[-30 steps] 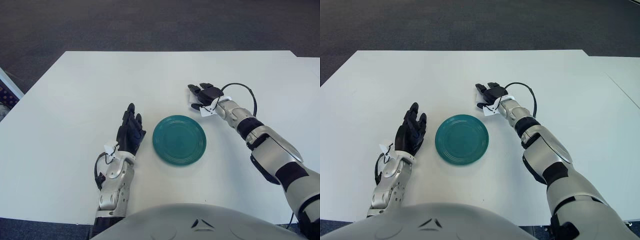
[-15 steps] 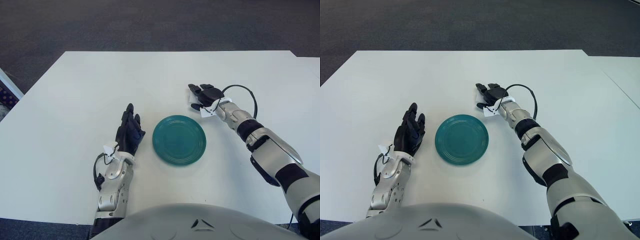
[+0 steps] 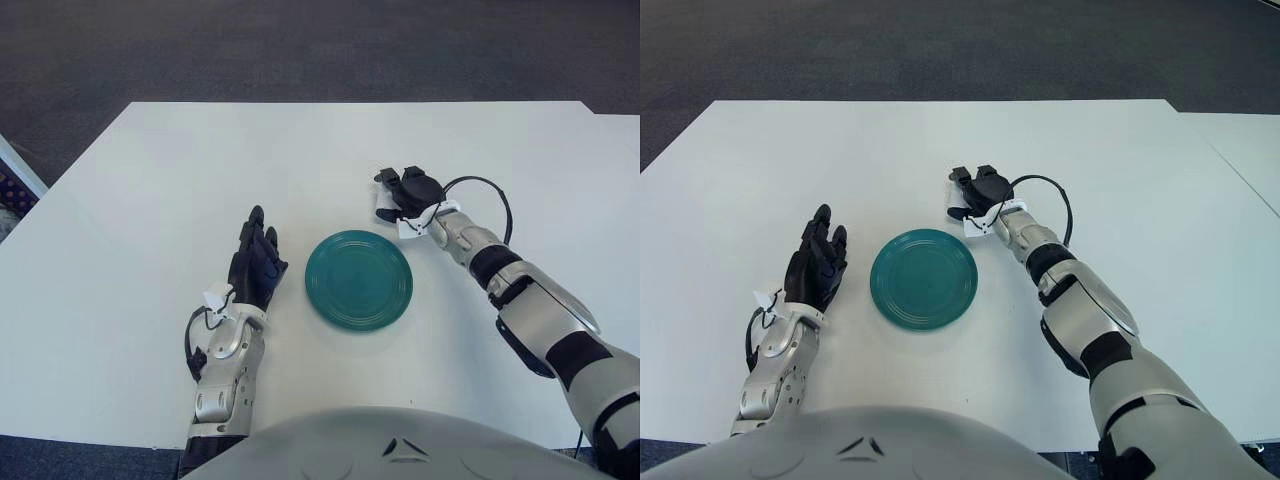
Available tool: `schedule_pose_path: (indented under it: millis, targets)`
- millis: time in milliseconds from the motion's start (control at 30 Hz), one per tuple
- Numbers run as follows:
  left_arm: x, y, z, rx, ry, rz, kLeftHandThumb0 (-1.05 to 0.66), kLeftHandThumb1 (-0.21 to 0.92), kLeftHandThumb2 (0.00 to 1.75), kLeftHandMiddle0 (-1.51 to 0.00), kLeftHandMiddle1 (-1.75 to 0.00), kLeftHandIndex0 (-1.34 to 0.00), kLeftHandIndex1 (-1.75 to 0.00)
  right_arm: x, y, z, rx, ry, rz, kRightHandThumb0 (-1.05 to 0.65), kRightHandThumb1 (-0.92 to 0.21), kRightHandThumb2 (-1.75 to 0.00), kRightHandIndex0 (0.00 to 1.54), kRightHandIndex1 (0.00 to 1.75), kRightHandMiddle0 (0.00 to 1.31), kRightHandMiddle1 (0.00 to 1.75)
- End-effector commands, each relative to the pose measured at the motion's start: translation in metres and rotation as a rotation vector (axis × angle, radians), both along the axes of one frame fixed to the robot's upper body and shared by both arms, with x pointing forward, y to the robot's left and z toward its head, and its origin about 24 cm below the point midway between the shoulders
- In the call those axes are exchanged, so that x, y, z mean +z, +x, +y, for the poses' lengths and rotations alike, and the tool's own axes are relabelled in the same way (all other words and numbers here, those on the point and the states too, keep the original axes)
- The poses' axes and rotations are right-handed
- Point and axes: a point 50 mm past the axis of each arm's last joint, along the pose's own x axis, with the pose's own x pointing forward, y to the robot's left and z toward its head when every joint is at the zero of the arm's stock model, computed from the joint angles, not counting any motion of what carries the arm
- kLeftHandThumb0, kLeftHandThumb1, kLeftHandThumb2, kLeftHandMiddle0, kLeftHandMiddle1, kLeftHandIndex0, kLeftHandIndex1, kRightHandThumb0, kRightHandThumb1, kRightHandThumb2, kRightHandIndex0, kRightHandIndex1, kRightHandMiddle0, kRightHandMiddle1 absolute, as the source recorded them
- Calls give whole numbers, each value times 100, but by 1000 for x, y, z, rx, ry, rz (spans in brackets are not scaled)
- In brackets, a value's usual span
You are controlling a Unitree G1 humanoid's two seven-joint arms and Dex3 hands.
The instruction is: Put the charger into the plate.
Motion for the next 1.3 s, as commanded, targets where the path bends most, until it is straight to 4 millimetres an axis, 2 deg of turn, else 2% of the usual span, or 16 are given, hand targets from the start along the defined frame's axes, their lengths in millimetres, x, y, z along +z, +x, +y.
schedule_pose_path:
  millis: [0, 267, 333, 433, 500, 600, 867, 1267]
  targets:
    - [0, 1, -2, 39, -40, -9, -105, 92, 101, 0, 0, 0, 0, -46, -31, -10, -7, -98, 154, -93, -92, -48, 9, 174, 0, 165]
    - [1, 1, -1, 18, 15, -16, -105, 92, 100, 0, 0, 0, 0, -45, -30, -12, 4, -134, 114, -78, -92, -28, 23, 175, 2, 174]
    - [1, 2, -1, 18, 11, -19, -105, 92, 100, 0, 0, 0, 0, -45, -30, -12, 7, -146, 108, -75, -92, -25, 30, 175, 5, 174]
    - [2, 2, -1, 16, 5, -23, -105, 92, 101, 0, 0, 0, 0, -45, -29, -13, 14, -167, 93, -64, -92, -23, 56, 175, 20, 175]
    - [2, 2, -2, 14, 5, -24, -105, 92, 101, 0, 0, 0, 0, -44, -29, -14, 17, -176, 87, -49, -77, -60, 70, 175, 29, 175]
    - [2, 2, -3, 6, 7, -23, -105, 92, 101, 0, 0, 0, 0, -44, -28, -16, 10, -182, 79, -42, -70, -77, 80, 175, 33, 175]
    - [3, 2, -4, 5, 0, -41, -105, 92, 99, 0, 0, 0, 0, -42, -27, -20, 4, -188, 73, -39, -69, -83, 95, 175, 34, 175]
    - [4, 3, -5, 18, -2, -29, -105, 92, 101, 0, 0, 0, 0, -41, -26, -22, 9, -176, 71, -40, -62, -93, 107, 175, 39, 175]
